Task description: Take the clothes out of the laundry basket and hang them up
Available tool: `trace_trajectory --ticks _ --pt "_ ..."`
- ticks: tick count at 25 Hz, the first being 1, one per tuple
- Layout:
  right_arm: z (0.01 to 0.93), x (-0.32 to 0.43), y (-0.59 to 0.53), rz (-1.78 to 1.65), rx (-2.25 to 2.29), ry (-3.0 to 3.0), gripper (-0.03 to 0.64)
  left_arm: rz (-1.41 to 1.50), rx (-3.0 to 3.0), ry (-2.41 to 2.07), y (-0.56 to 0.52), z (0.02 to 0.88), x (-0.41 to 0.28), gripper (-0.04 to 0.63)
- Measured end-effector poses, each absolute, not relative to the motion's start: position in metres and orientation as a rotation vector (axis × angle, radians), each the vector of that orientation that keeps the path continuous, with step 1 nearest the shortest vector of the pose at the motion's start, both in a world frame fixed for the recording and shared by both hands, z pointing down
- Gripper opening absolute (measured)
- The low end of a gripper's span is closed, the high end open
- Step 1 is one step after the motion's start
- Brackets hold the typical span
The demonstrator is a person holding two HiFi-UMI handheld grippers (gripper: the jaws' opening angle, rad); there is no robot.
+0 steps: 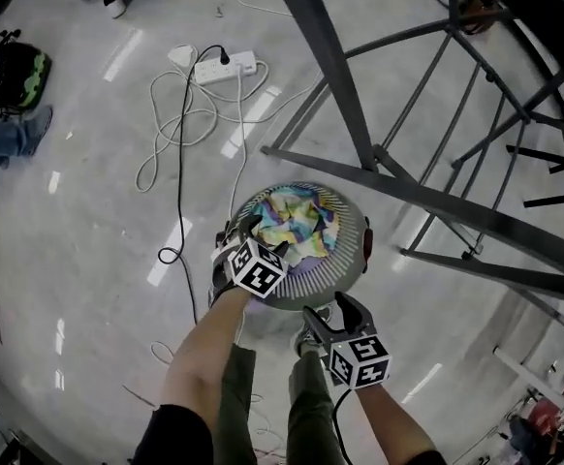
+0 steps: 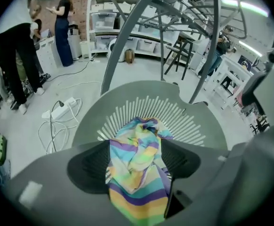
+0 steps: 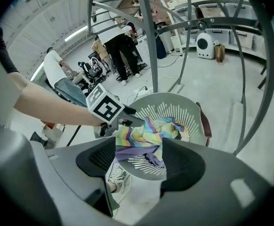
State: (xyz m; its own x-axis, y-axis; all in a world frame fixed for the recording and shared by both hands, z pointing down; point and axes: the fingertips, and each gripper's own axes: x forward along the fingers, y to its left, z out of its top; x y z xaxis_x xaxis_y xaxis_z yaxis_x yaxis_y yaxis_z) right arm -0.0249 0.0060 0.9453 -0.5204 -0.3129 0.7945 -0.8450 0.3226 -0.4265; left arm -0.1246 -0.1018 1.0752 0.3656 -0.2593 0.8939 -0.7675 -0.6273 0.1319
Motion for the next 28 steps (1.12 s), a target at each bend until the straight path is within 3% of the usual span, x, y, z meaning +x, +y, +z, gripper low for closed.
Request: trace_trajectory --ticks 21,22,23,24,25,28 --pt "0.977 -0.026 0.005 1.232 1.032 -2.085 0.307 1.504 1.945 -0.874 -0.12 1.214 -0.118 0.316" --pt "0.978 -0.025 0.004 1.233 1.037 -2.086 0.305 1.509 1.932 -0.872 -0.12 1.217 -0.119 0.304" --pt "0.979 -0.025 0.004 1.234 1.041 -2.087 0.305 1.511 1.919 -0.871 -0.119 1.219 -0.121 0.235" --pt "0.979 -0.024 0.003 1.235 1.045 -2.087 0.304 1.503 1.909 -0.873 -0.119 1.219 -0.123 0.105" --pt "0.979 -0.023 0.002 1.234 1.048 -2.086 0.304 1.487 1.901 -0.876 -0.119 1.217 -0.124 0.038" --pt "0.976 -0.019 0.001 1.227 1.055 -2.082 0.301 1.418 1.894 -0.879 -0.117 1.206 -0.122 0.029"
